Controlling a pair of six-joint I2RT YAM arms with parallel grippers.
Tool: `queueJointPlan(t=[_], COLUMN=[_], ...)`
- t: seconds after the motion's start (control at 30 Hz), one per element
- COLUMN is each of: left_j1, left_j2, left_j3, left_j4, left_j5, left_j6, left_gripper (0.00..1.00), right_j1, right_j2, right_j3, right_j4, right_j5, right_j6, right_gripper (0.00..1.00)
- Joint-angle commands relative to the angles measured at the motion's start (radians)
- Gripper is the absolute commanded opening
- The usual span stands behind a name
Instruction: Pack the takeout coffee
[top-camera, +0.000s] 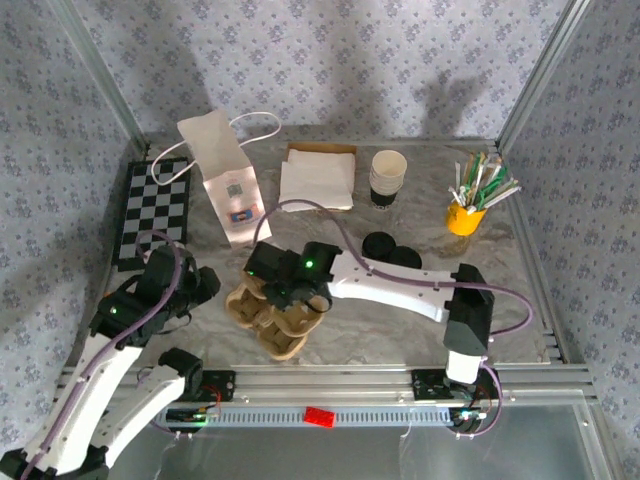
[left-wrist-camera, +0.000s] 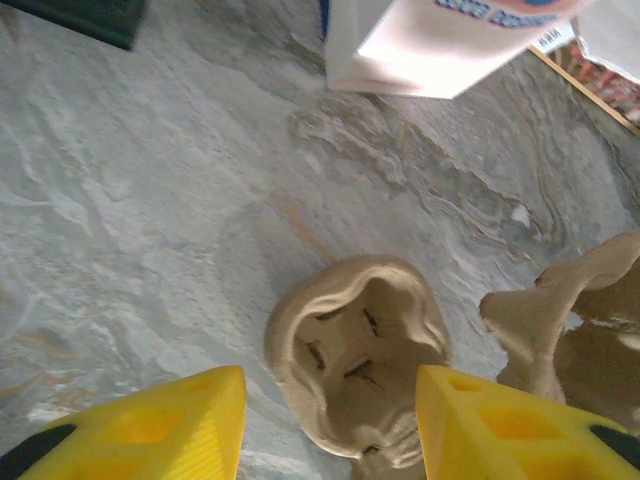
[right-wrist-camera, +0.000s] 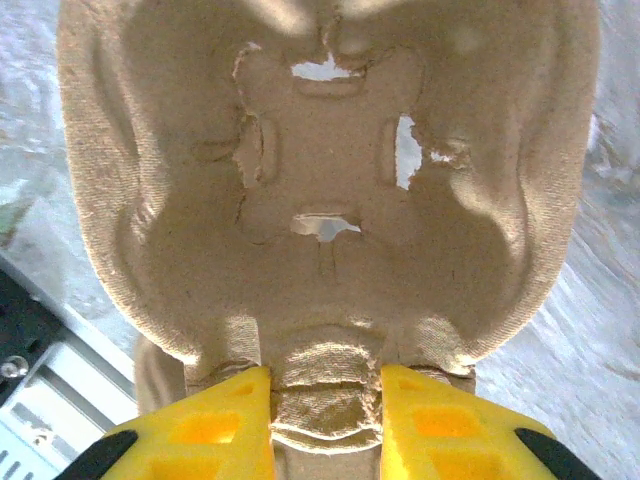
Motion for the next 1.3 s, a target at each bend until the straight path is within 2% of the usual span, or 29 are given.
queueJointPlan(t=[0.0,0.07,0.2,0.27,0.5,0.7,0.87,1.0,1.27], left_j1=[-0.031,-0.100,-0.350,-0.447,-0.668,-0.754,-0.804,-0.818,-0.818], left_j2=[0.035,0.066,0.180,0.254,0.451,0.588,0.699,0.748,0.810], left_j3=[0.028,0.031,0.059,0.083,0.145,0.174,0.202,0.167,0.152], left_j4=[0.064,0.088,0.117,0.118,0.174,0.300,0.278,0.344,0.310], left_j5=[0.099,0.093,-0.013,-0.031,0.009,0.117,0.149,0.227,0.194], left_j6=[0.013,-0.011,-0.077,-0.099,-0.116,-0.051,0.000,0.015,0.020], left_gripper=[0.47,0.47,0.47,0.47,0.46,0.44,0.43,0.43,0.45], right_j1=[-0.030,-0.054,-0.103,-0.123,-0.218,-0.285,-0.316,-0.322,-0.337], right_j2=[-0.082,-0.122,-0.192,-0.222,-0.296,-0.317,-0.340,-0.340,-0.333], right_j3=[-0.089,-0.156,-0.282,-0.341,-0.524,-0.587,-0.628,-0.640,-0.647], right_j4=[-0.051,-0.039,-0.017,0.001,0.089,0.129,0.165,0.161,0.181], right_j5=[0.023,0.009,-0.012,-0.020,-0.073,-0.100,-0.117,-0.110,-0.100], right_j6=[0.065,0.084,0.115,0.114,0.152,0.148,0.144,0.139,0.133], right_gripper=[0.27,0.27,0.27,0.27,0.27,0.27,0.27,0.27,0.28])
